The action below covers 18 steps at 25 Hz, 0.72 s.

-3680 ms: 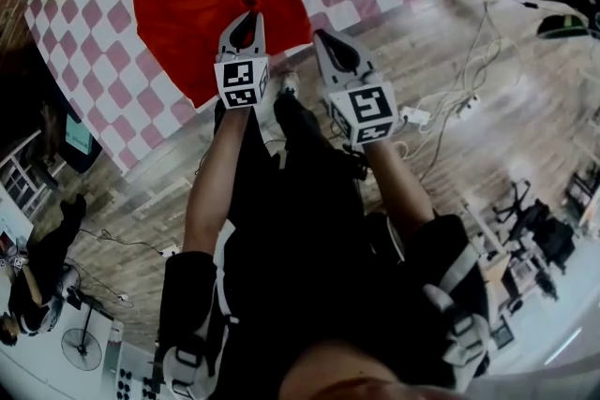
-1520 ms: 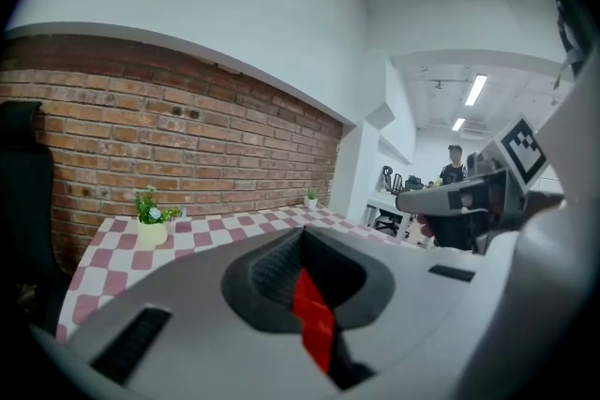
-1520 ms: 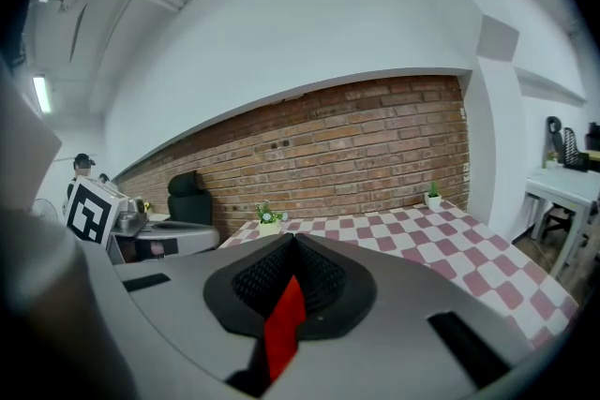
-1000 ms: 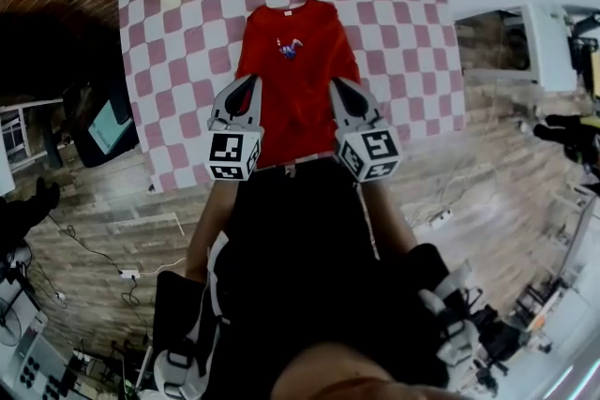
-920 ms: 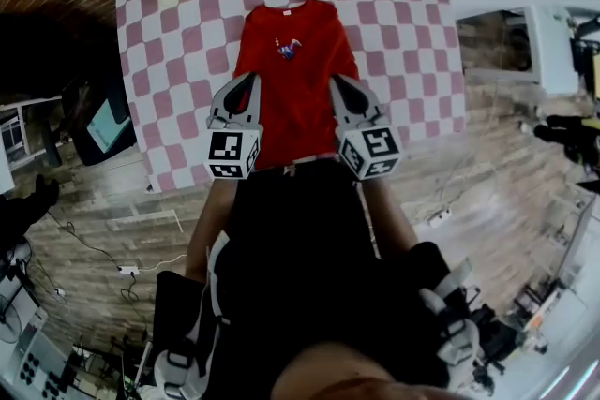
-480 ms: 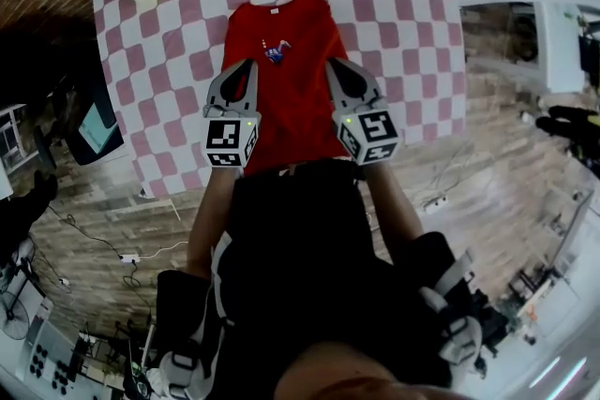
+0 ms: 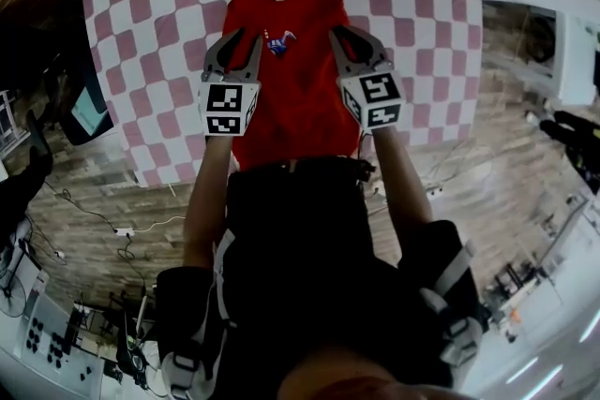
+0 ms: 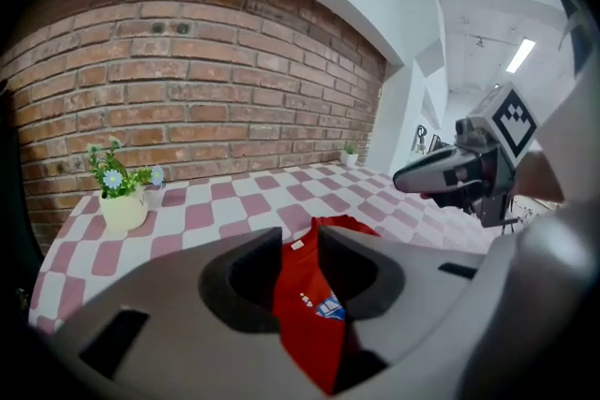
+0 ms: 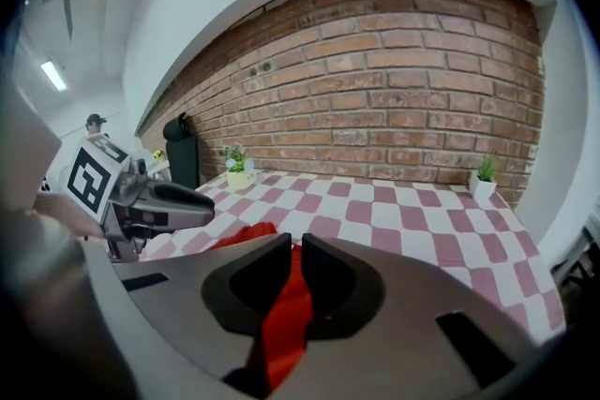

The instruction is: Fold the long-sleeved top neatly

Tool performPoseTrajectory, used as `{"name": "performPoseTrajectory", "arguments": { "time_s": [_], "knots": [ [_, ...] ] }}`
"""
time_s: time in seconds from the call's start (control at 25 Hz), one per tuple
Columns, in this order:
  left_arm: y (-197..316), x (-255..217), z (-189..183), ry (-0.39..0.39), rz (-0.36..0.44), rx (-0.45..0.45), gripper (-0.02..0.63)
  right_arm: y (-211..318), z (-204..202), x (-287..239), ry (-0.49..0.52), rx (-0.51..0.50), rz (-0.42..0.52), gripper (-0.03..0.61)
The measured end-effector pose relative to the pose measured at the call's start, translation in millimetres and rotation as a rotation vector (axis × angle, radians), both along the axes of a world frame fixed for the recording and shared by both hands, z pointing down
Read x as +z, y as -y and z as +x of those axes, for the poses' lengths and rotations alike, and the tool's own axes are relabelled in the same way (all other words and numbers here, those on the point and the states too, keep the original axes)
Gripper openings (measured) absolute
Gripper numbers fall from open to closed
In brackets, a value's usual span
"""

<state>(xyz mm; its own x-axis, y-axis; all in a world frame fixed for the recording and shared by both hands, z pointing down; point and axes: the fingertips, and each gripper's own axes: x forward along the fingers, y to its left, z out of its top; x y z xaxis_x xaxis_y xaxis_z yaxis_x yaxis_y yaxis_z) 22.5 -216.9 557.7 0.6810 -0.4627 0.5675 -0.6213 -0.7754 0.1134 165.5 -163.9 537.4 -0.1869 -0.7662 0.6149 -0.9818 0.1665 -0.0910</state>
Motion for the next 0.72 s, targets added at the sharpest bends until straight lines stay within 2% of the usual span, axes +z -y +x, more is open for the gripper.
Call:
{"name": "performPoseTrajectory", "arguments": {
  "time_s": [0.28,0.44,0.72],
  "knots": [
    [38,45,1,0.127,-0.018,0.027,0.130,38,12,45,-0.048,-0.073,-0.093,0.019],
    [59,64,1,0.190,-0.022,0.047,0.138,56,19,70,-0.087,-0.123,-0.155,0.082],
    [80,107,-6,0.276,-0.079,0.076,0.146,78,34,110,-0.131,-0.191,-0.284,0.132]
  ]
}}
